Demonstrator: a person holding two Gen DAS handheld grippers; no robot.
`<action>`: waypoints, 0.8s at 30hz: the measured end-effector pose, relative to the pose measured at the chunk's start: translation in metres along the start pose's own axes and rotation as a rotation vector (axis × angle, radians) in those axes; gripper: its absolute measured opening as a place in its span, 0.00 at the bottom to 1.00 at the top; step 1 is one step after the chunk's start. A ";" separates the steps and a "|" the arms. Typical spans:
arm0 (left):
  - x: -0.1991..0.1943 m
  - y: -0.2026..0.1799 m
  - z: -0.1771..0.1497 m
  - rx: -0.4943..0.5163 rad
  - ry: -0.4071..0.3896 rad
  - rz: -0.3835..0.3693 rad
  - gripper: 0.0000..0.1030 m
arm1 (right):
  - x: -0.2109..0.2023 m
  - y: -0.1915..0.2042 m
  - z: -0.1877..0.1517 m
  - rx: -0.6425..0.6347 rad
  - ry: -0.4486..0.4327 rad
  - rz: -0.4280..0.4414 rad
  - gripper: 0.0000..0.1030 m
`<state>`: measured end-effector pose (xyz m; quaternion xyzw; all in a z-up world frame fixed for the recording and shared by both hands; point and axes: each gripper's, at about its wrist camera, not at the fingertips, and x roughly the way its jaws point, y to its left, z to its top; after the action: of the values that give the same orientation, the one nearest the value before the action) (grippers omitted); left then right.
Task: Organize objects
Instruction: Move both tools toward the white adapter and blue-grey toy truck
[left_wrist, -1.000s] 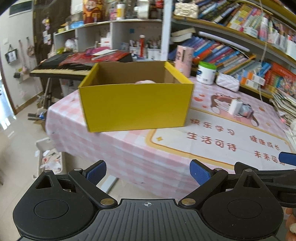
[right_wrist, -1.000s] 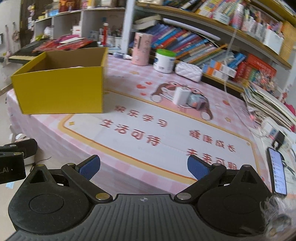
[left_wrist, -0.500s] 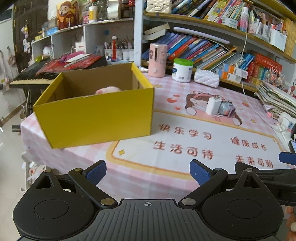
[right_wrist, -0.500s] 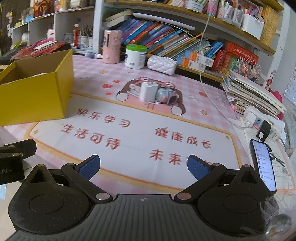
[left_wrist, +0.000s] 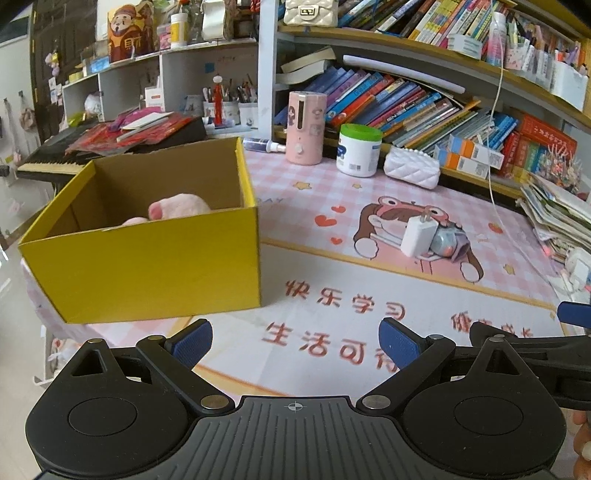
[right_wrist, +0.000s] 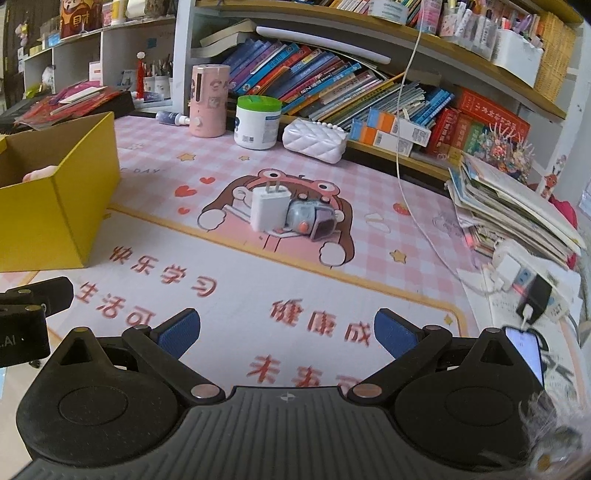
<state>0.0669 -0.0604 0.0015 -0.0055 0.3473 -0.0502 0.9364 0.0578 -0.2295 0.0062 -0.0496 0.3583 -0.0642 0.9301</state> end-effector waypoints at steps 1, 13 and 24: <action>0.003 -0.004 0.002 -0.004 -0.002 0.001 0.95 | 0.003 -0.003 0.002 -0.002 0.000 0.002 0.99; 0.033 -0.050 0.019 -0.017 0.002 0.017 0.95 | 0.046 -0.048 0.022 -0.016 0.008 0.037 0.98; 0.046 -0.070 0.026 -0.018 0.007 0.058 0.95 | 0.076 -0.070 0.034 -0.003 0.006 0.118 0.88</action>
<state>0.1125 -0.1356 -0.0058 -0.0038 0.3511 -0.0200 0.9361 0.1305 -0.3091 -0.0092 -0.0296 0.3633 -0.0088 0.9312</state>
